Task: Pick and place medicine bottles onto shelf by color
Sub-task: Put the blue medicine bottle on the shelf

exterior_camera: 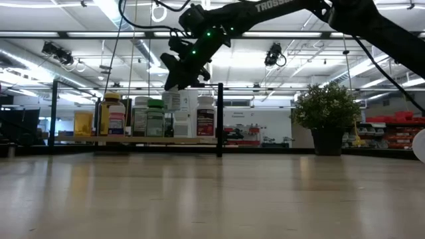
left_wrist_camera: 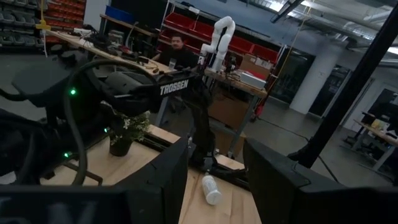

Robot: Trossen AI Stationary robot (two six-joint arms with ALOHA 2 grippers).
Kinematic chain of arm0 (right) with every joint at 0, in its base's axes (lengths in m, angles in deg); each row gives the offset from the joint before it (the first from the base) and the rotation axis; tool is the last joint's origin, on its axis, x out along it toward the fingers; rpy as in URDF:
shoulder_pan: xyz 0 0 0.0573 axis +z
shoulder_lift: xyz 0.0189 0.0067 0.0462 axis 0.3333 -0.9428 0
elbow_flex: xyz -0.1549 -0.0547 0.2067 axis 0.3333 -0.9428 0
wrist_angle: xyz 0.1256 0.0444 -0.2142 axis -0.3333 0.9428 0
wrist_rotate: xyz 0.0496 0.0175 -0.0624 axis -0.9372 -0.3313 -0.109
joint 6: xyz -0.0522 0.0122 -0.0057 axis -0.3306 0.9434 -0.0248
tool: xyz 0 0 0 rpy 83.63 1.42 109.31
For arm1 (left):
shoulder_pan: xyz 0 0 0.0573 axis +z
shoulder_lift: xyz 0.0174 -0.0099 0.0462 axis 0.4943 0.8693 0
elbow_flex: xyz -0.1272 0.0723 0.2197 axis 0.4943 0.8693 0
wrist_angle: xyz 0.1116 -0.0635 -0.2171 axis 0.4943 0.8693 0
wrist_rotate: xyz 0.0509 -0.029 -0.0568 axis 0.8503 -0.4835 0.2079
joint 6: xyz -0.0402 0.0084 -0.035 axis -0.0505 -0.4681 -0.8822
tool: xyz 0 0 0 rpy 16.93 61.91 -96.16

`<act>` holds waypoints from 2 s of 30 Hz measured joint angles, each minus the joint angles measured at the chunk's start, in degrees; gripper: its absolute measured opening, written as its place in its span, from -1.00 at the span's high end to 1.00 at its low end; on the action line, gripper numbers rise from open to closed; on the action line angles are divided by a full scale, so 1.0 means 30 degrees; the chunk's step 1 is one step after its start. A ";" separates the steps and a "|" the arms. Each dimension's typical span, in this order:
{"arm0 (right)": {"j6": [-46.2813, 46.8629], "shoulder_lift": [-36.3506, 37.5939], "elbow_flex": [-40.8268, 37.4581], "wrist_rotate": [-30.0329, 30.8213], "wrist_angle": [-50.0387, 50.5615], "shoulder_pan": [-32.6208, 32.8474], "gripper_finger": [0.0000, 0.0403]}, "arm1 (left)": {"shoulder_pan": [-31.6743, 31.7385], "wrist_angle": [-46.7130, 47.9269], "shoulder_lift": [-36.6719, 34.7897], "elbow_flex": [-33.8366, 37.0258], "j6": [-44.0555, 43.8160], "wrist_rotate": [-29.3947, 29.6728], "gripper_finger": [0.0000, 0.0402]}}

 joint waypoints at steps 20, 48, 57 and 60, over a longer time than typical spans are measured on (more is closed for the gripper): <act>0.2187 0.0000 -0.0007 -0.0154 0.2082 -0.0015 0.04 | 0.0000 0.0036 0.0000 0.0000 0.0152 0.0000 0.19; 0.5613 0.0022 -0.2530 0.0888 -0.0654 -0.0155 0.03 | 0.0000 -0.0044 0.0000 0.0000 0.0951 -0.0007 0.19; 0.5230 0.0022 -0.2565 0.0821 -0.0673 -0.0160 -0.06 | 0.0000 -0.0059 -0.0007 0.0000 0.0965 -0.0007 0.19; 0.5192 0.0022 -0.2565 0.0821 -0.0687 -0.0160 -0.07 | 0.0000 -0.0066 -0.0005 0.0000 0.0970 -0.0007 0.19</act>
